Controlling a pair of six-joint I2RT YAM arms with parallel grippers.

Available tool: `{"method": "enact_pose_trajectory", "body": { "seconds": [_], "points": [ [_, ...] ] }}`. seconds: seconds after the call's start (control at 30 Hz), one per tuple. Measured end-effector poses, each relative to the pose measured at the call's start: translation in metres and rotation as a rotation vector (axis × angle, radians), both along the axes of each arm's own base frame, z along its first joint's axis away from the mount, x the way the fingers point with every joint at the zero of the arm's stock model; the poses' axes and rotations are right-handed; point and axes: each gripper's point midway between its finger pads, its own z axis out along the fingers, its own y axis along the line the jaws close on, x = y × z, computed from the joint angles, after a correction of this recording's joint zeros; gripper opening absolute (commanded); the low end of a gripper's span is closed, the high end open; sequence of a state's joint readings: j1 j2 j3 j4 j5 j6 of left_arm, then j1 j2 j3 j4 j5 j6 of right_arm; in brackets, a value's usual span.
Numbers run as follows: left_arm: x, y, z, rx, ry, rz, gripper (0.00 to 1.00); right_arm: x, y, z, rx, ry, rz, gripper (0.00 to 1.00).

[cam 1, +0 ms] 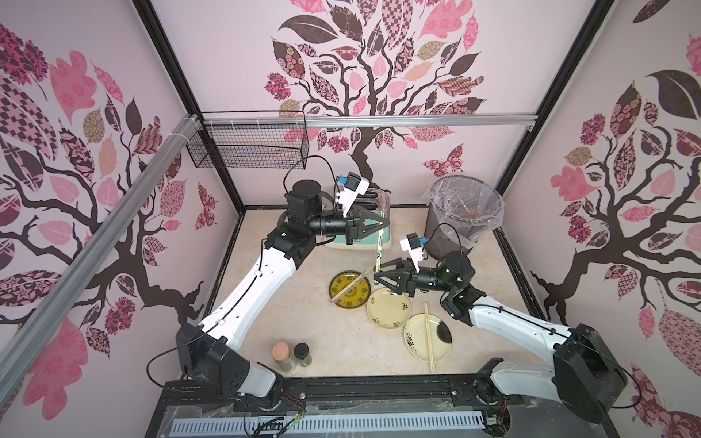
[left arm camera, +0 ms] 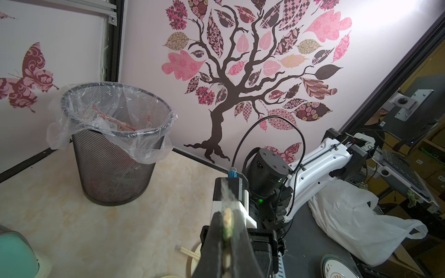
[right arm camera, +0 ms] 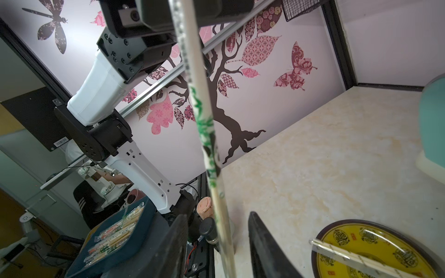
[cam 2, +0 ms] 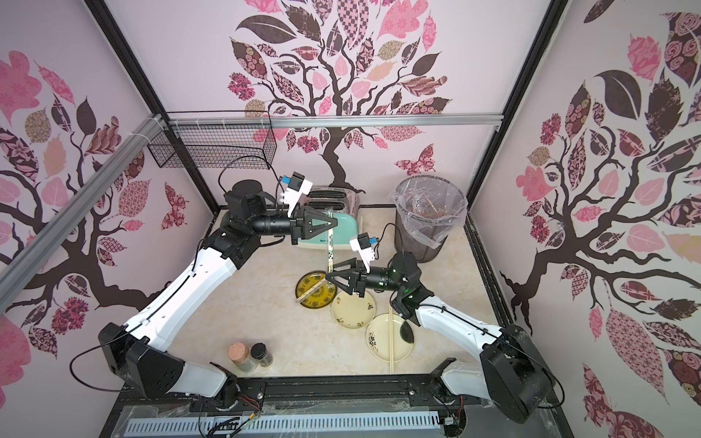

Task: Remove the packaging of disposable chopsticks
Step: Remove the packet bag from the disposable chopsticks.

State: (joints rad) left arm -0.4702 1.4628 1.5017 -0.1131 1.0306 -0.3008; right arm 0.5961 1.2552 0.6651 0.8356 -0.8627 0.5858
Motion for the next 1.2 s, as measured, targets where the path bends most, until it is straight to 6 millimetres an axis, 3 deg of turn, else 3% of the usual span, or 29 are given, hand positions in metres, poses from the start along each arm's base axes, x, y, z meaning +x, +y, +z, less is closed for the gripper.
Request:
{"method": "enact_pose_trajectory", "body": {
  "seconds": [0.2, 0.4, 0.83, 1.1, 1.2],
  "points": [
    [0.000, -0.001, 0.002, -0.011, 0.009, -0.011, 0.00, 0.003, 0.005, -0.001, 0.007, 0.009, 0.020, 0.00],
    [0.002, 0.000, -0.003, -0.018, 0.037, -0.011, 0.00, 0.001, 0.005, 0.001, 0.008, -0.027, 0.024, 0.00],
    [0.001, 0.006, -0.049, -0.030, 0.059, 0.081, 0.09, -0.001, 0.011, -0.035, -0.120, 0.061, 0.047, 0.00],
    [-0.020, 0.004, -0.083, 0.007, 0.128, 0.040, 0.12, 0.016, 0.011, 0.001, -0.071, 0.002, -0.011, 0.00],
    [-0.023, 0.004, -0.088, 0.015, 0.142, 0.032, 0.12, 0.018, 0.011, 0.003, -0.068, 0.003, -0.019, 0.00]
  ]
}}
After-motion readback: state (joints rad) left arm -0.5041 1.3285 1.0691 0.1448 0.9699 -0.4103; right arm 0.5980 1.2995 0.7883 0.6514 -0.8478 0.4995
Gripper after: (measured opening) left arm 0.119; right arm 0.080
